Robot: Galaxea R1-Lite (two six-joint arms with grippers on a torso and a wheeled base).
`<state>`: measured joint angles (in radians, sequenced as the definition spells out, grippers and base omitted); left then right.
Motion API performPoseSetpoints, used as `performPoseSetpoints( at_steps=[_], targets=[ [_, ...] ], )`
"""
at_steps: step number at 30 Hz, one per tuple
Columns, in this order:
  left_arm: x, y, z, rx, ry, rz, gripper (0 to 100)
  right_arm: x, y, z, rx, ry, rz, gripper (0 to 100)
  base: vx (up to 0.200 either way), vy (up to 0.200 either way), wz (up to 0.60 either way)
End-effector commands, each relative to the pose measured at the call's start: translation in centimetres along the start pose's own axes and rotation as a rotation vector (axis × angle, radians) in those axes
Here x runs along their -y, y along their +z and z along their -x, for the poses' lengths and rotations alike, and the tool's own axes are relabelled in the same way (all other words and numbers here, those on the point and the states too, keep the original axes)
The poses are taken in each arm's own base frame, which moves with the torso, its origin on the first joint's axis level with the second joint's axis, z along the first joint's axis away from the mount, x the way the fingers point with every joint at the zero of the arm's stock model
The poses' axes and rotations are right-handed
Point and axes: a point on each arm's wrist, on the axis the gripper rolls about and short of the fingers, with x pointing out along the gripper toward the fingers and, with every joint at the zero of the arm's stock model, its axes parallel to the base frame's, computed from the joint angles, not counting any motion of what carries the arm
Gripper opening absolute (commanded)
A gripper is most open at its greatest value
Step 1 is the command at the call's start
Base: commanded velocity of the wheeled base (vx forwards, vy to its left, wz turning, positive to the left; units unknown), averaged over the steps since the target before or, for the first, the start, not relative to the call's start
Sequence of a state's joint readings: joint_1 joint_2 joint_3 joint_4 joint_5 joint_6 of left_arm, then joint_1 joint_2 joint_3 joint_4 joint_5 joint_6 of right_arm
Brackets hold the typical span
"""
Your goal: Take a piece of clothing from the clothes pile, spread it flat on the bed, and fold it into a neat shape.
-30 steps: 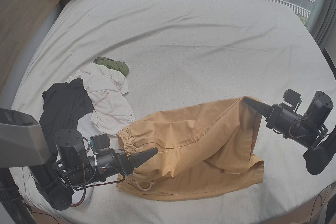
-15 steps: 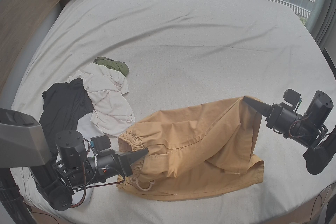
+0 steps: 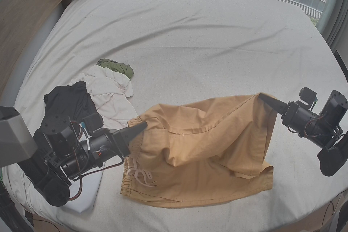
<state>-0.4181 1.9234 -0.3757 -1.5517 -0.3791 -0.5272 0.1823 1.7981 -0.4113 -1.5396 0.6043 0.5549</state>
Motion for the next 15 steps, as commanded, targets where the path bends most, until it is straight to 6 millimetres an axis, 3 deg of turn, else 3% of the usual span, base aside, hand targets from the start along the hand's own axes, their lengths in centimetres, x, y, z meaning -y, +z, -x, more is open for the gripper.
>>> performPoseSetpoints(
  at_steps=[1,15],
  targets=[
    [0.2,1.5,0.5,0.051,-0.009,-0.023,0,0.3,1.0,0.5,0.03,-0.01,0.013,0,0.0,0.0,0.0],
    [1.0,3.0,1.3,0.105,-0.03,-0.045,0,0.4,2.8,1.5,0.078,-0.011,0.023,0,0.0,0.0,0.0]
  ],
)
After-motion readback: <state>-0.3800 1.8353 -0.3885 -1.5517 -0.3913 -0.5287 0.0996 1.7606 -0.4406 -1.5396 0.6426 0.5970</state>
